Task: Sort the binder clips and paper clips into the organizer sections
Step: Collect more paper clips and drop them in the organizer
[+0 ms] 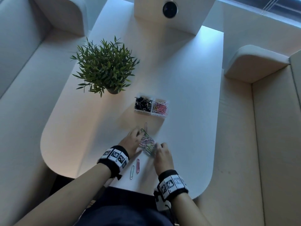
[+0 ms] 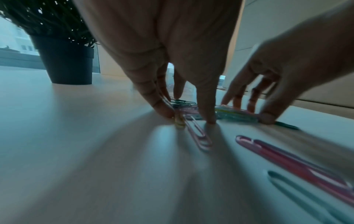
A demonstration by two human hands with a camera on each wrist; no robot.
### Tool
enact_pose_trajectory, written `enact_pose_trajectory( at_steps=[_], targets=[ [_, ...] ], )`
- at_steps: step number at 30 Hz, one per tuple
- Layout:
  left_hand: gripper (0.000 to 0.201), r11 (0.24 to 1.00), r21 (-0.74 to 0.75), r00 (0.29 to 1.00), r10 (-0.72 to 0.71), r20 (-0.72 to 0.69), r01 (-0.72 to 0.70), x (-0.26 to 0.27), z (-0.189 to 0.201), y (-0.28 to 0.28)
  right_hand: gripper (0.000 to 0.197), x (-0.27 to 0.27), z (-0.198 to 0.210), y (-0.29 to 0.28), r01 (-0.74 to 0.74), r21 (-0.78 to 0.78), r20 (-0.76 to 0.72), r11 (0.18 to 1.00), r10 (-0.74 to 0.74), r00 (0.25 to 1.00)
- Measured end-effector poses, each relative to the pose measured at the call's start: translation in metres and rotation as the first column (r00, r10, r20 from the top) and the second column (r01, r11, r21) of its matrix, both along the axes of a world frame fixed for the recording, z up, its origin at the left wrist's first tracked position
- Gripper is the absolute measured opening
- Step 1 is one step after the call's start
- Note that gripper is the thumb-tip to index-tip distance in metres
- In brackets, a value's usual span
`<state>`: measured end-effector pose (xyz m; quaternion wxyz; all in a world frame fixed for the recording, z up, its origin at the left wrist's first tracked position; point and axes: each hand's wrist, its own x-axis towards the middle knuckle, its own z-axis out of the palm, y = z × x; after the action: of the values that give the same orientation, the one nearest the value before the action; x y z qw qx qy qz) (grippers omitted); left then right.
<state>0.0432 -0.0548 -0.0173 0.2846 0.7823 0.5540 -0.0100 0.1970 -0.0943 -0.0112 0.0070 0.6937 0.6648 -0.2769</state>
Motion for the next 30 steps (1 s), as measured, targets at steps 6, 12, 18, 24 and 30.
enact_pose_trajectory(
  at_steps=[6, 12, 18, 24, 30],
  targets=[
    [0.099, 0.999, -0.021, 1.000, -0.027, 0.002, 0.027, -0.010, 0.006, 0.015, 0.054, 0.006, 0.009, 0.030, -0.091, 0.016, -0.061, 0.996, 0.092, 0.994],
    [0.107, 0.961, 0.010, 0.931, -0.266, -0.251, 0.277, -0.007, 0.004, 0.033, 0.070, -0.005, -0.001, 0.027, -0.224, -0.010, 0.093, 0.974, 0.224, 0.970],
    [0.023, 0.975, 0.013, 0.967, -0.216, -0.136, 0.220, 0.001, 0.006, 0.043, 0.012, -0.007, -0.018, 0.034, -0.258, 0.138, 0.033, 0.956, 0.256, 0.966],
    [0.022, 0.983, 0.112, 0.987, -0.135, -0.083, 0.144, -0.005, 0.008, 0.033, 0.030, 0.011, -0.007, 0.041, -0.337, 0.205, 0.047, 0.919, 0.335, 0.941],
    [0.022, 0.989, 0.077, 0.987, -0.117, -0.112, 0.126, -0.006, 0.005, 0.024, 0.012, 0.031, 0.010, 0.055, -0.159, 0.338, -0.049, 0.928, 0.186, 0.981]
  ],
)
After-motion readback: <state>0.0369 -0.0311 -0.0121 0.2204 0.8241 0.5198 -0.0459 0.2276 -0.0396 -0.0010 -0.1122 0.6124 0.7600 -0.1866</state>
